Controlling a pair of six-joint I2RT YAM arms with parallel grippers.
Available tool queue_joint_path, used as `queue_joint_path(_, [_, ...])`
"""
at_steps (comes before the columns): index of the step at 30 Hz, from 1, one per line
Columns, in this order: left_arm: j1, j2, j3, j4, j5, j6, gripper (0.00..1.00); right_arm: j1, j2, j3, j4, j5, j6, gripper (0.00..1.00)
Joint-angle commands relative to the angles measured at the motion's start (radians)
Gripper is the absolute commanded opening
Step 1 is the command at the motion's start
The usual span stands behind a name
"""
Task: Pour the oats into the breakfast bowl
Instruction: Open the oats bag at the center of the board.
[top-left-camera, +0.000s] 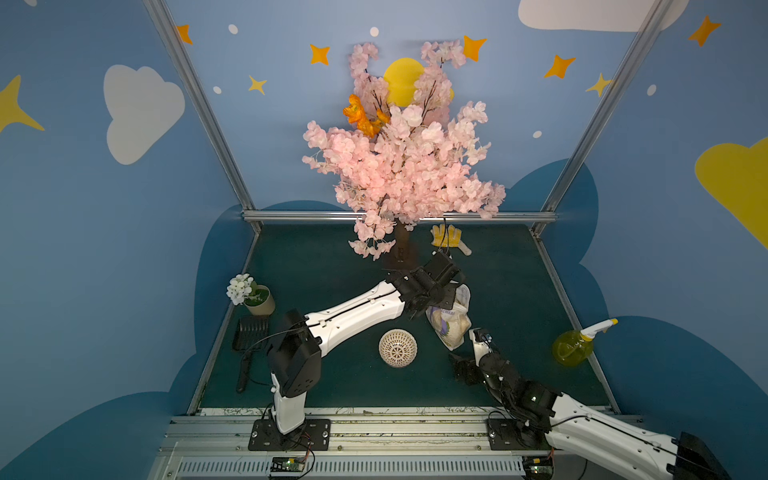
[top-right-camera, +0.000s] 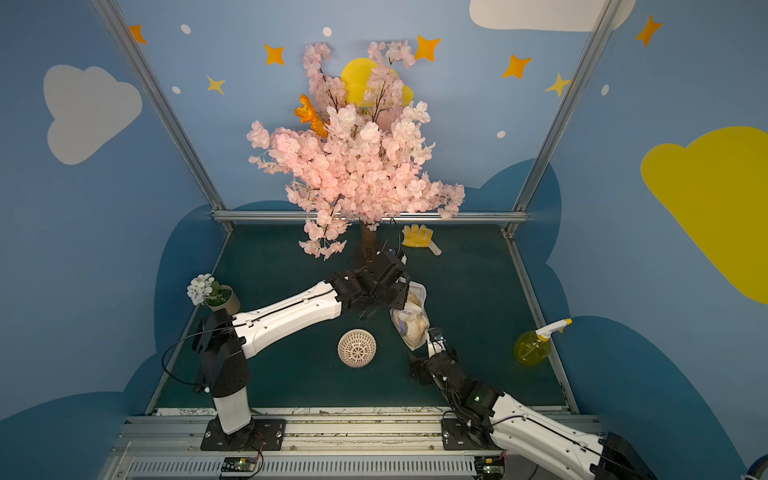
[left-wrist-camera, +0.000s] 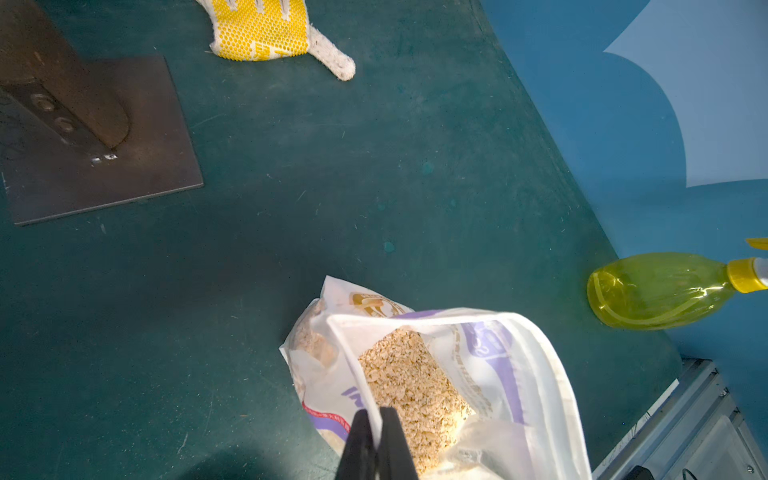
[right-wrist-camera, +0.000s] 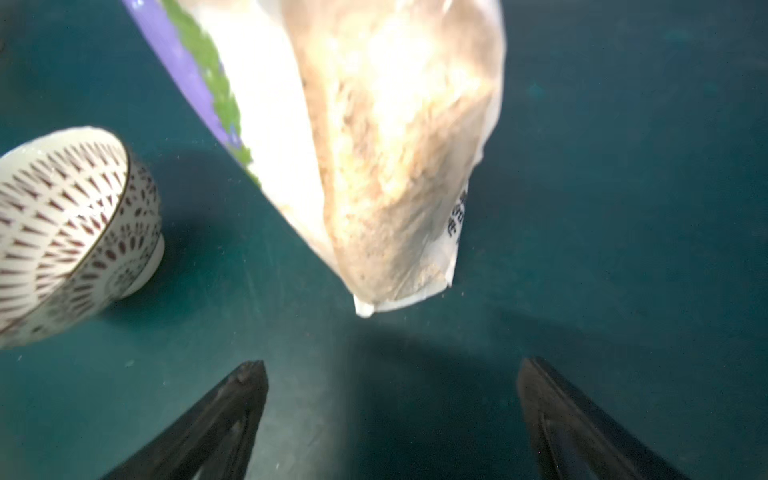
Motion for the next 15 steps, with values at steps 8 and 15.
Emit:
queue_joint_path(8, [0.007,-0.048,0.017,-0.01,0.01,0.007,0.03,0.004,0.389,0.029,0.488,0.071,-0.109,0.98])
queue_joint_path(15, [0.008,-0.065,0.007,-0.016,0.006,0.012,0.03,-0.033,0.559,0.038,0.719,-0.007,-0.221,0.98])
